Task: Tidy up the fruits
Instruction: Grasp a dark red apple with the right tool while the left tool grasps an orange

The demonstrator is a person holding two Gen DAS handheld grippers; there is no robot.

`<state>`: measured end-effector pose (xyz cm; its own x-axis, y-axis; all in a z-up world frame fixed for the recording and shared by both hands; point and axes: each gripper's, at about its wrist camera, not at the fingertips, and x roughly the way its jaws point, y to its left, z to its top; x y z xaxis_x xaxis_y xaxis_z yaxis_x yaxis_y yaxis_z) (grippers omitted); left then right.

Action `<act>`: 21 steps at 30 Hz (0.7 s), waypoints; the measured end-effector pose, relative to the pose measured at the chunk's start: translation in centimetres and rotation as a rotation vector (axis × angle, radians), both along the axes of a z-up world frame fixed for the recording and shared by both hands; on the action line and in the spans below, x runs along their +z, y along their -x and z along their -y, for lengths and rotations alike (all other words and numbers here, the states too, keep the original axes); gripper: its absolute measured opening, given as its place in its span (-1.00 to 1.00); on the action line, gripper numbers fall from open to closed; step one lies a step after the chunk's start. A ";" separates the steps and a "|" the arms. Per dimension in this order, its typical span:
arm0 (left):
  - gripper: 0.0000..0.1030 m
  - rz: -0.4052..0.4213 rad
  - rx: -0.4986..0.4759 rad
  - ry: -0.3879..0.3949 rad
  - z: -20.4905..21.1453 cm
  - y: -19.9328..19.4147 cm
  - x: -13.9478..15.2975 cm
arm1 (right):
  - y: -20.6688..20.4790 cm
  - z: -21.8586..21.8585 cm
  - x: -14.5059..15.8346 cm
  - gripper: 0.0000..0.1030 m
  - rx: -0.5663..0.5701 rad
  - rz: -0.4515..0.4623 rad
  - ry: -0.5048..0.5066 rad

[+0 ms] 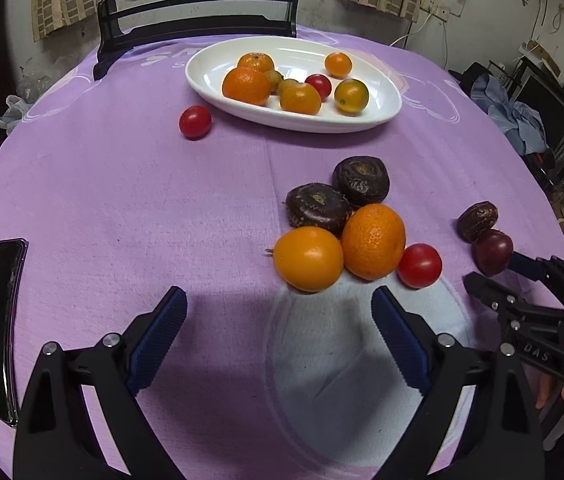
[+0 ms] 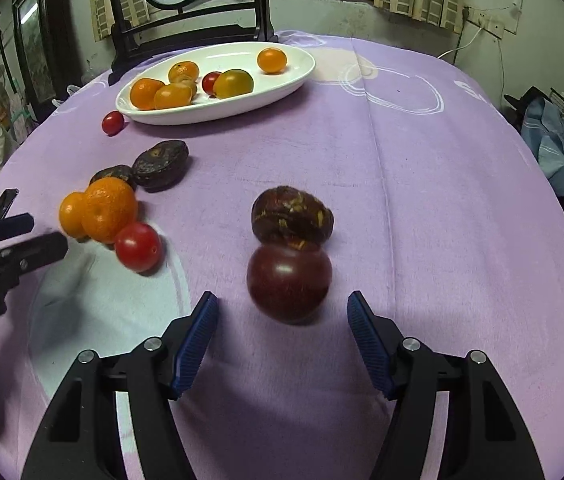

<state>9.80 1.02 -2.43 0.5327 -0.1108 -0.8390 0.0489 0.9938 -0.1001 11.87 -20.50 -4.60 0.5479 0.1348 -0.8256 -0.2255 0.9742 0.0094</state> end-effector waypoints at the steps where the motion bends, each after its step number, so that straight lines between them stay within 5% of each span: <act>1: 0.77 0.000 -0.001 -0.001 0.0 0.0 0.0 | -0.2 0.0 0.0 0.27 -0.001 0.000 -0.005; 7: 0.77 0.004 -0.009 0.002 0.1 0.0 0.1 | -1.2 0.3 0.2 -0.24 -0.018 0.018 -0.058; 9: 0.77 0.005 -0.008 0.008 0.0 0.1 0.2 | -1.0 1.2 0.3 -0.25 -0.029 -0.011 -0.125; 21: 0.77 -0.016 -0.013 -0.016 0.5 0.0 -0.5 | 3.9 -2.7 2.2 -0.25 0.134 0.042 -0.169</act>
<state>9.77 0.56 -2.97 0.5181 -0.1047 -0.8489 0.0607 0.9945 -0.0856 7.94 -17.76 -2.40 0.5492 0.3436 -0.7618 -0.3566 0.9208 0.1582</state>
